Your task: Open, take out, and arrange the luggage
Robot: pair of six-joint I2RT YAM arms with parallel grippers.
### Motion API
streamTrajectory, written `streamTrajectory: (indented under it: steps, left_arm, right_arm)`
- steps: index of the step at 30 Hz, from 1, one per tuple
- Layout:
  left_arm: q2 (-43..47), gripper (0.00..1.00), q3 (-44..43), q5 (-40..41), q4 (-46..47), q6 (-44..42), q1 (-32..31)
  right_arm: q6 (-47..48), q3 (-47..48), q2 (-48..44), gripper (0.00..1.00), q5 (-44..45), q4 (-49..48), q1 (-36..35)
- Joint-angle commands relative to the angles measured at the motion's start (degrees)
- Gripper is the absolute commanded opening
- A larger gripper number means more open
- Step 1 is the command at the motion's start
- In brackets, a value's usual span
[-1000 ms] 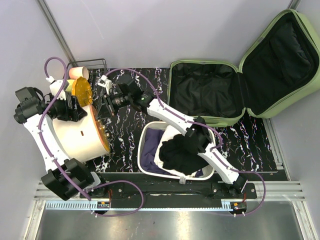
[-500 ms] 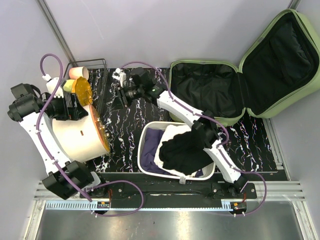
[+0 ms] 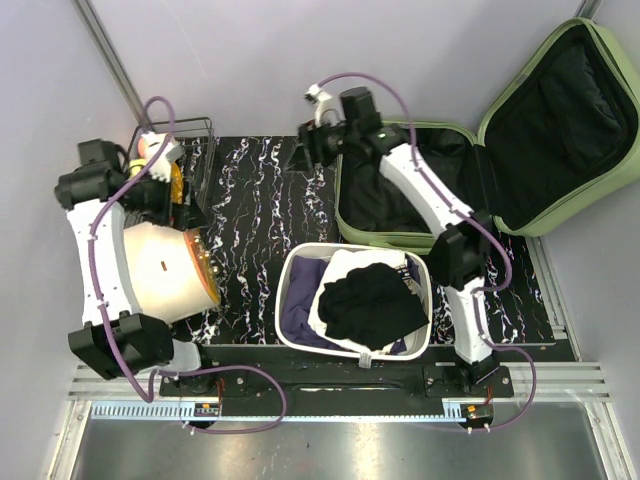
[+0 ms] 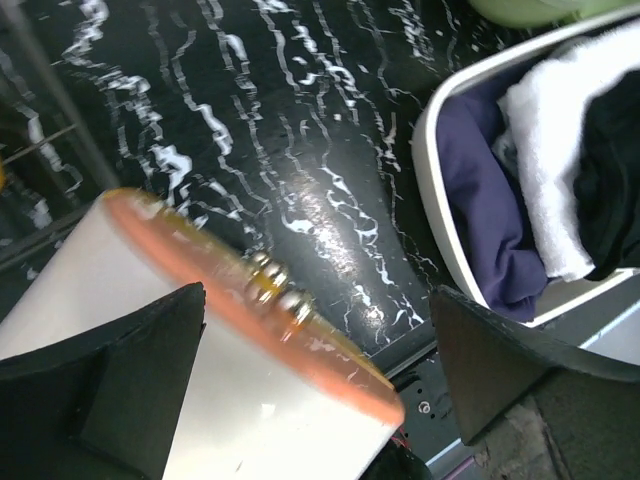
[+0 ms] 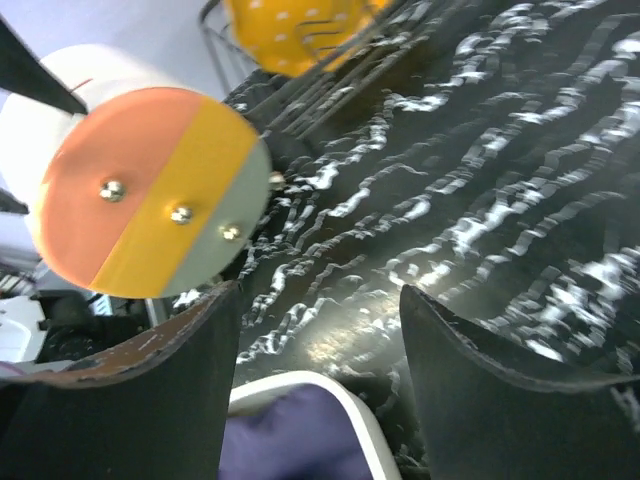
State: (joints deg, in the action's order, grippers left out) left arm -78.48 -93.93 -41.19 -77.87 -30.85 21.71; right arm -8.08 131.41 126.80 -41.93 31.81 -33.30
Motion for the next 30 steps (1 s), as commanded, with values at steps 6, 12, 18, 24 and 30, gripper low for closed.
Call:
streamTrajectory:
  steps: [6,12,18,24,30]
  left_arm:
    - [-8.9,0.99,-7.4,10.3,-1.2,-0.5,-20.1]
    - [-9.9,0.99,3.2,20.0,-2.9,-5.6,-30.2]
    - [-11.6,0.99,12.9,32.1,1.9,-13.9,-33.8]
    - [-11.0,0.99,22.6,43.4,5.9,-26.5,-34.4]
    - [-5.1,0.99,33.6,50.1,6.9,-37.0,-34.3]
  right_arm:
    - [6.7,-14.9,-15.3,0.80,7.9,4.4,11.6]
    - [7.9,-23.2,-21.2,0.81,8.4,4.0,14.4]
    - [7.8,-25.2,-21.9,0.82,7.2,3.9,14.6]
    - [7.7,-25.5,-22.3,0.82,7.2,3.9,15.0]
    - [7.8,-26.3,-23.8,0.82,7.5,4.7,15.7]
